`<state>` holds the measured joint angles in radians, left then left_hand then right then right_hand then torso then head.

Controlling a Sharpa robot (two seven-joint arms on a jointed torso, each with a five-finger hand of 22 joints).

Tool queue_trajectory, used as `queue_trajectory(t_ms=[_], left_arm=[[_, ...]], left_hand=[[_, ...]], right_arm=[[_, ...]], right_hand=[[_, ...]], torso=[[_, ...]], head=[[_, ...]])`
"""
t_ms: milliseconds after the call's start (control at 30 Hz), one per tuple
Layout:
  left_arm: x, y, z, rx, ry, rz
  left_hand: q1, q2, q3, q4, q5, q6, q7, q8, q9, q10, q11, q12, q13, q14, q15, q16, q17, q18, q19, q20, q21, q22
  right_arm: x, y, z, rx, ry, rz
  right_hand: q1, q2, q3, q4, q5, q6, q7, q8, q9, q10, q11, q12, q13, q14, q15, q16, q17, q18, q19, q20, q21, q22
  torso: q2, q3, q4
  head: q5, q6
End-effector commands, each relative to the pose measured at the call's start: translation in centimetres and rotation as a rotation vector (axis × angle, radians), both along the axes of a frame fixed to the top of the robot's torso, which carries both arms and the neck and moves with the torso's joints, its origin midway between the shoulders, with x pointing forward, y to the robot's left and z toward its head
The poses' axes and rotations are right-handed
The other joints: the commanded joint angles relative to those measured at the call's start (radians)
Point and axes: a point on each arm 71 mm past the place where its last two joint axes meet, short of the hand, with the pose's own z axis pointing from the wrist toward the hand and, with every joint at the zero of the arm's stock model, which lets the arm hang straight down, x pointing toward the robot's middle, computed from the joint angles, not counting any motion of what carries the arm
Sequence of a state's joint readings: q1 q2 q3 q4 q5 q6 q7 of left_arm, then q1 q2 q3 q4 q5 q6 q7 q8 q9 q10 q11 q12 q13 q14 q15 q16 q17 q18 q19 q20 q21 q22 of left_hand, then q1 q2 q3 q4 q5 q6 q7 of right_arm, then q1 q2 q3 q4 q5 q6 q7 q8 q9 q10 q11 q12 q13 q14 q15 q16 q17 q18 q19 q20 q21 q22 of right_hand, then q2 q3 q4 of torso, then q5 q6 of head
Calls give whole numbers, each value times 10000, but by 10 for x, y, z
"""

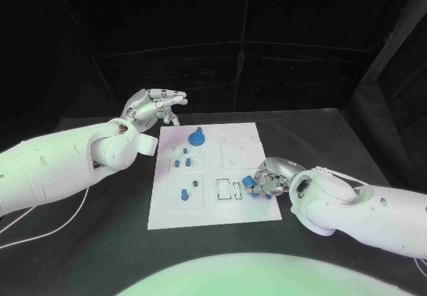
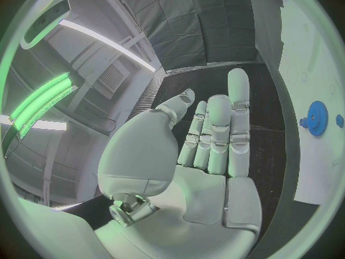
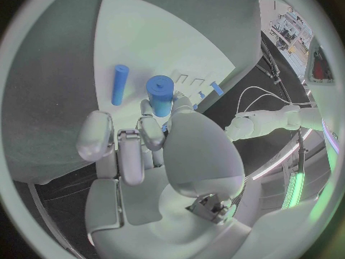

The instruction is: Assemble the parts on the task board

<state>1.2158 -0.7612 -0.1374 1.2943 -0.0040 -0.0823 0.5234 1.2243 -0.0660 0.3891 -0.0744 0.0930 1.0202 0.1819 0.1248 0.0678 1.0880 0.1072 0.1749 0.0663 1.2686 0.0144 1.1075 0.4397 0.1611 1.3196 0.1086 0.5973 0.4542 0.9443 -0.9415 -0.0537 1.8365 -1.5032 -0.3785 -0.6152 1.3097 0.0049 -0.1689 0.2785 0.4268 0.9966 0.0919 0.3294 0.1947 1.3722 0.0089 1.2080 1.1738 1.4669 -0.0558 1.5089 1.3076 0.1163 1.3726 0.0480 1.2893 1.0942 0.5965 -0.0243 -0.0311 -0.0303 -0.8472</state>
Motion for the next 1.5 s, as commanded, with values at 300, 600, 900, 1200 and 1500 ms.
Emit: queue_trajectory(t_ms=[300, 600, 900, 1200, 1500], left_arm=[[0, -3, 1, -157, -13, -171], [0, -6, 1, -171, -3, -224], [0, -7, 1, -181, 2, -250], [0, -6, 1, -193, -14, -257], [0, -7, 1, -212, 3, -306]], left_hand=[[19, 98, -51, -6, 34, -45, -4, 68, 16, -67, 29, 57, 15, -73, 31, -28, -21, 203, -71, 31, -62, -14], [19, 98, -51, -6, 34, -45, -4, 68, 16, -67, 29, 57, 15, -73, 31, -28, -21, 203, -71, 31, -62, -14], [19, 98, -51, -6, 34, -45, -4, 68, 16, -67, 29, 57, 15, -73, 31, -28, -21, 203, -71, 31, -62, -14], [8, 105, -67, 4, 33, -52, 0, 73, 15, -75, 32, 65, 14, -80, 33, -30, -32, 203, -73, 33, -71, -20], [12, 128, -71, 10, 36, -45, -7, 87, 17, -77, 28, 77, 15, -88, 34, -30, -43, 203, -75, 33, -80, -27]], right_arm=[[-9, 17, 16, 1426, -594, -71], [-3, 33, 4, 1112, 291, 163], [0, 44, -2, 850, 645, 167], [0, 54, 1, 1006, 414, 268], [1, 58, 1, 1028, 210, 241]], right_hand=[[-65, 176, -57, 100, 69, 212, -77, 88, 49, 152, -47, 75, 111, 772, -82, 73, 1227, -215, 130, -38, 116, 122], [-609, 301, -382, 124, -1, 364, -154, 174, 117, 219, -100, 47, 204, 786, -121, 101, 1319, -227, 153, -64, 181, 206], [-841, 413, -562, 126, -130, 627, -271, 341, 253, 320, -199, 85, 334, 810, -200, 149, 1455, -243, 188, -128, 247, 302], [-886, 445, -600, 120, -166, 661, -294, 371, 286, 321, -219, 35, 304, 815, -216, 157, 1481, -247, 196, -144, 261, 322], [-896, 464, -618, 117, -169, 691, -309, 396, 311, 330, -234, 25, 309, 813, -227, 154, 1474, -245, 192, -153, 257, 314]], torso=[[22, -15, 28], [27, -12, 46], [23, -14, 25], [20, 7, 23], [24, -3, 30]], head=[[-13, 32], [49, 3], [119, -46], [148, -53], [133, -46]])
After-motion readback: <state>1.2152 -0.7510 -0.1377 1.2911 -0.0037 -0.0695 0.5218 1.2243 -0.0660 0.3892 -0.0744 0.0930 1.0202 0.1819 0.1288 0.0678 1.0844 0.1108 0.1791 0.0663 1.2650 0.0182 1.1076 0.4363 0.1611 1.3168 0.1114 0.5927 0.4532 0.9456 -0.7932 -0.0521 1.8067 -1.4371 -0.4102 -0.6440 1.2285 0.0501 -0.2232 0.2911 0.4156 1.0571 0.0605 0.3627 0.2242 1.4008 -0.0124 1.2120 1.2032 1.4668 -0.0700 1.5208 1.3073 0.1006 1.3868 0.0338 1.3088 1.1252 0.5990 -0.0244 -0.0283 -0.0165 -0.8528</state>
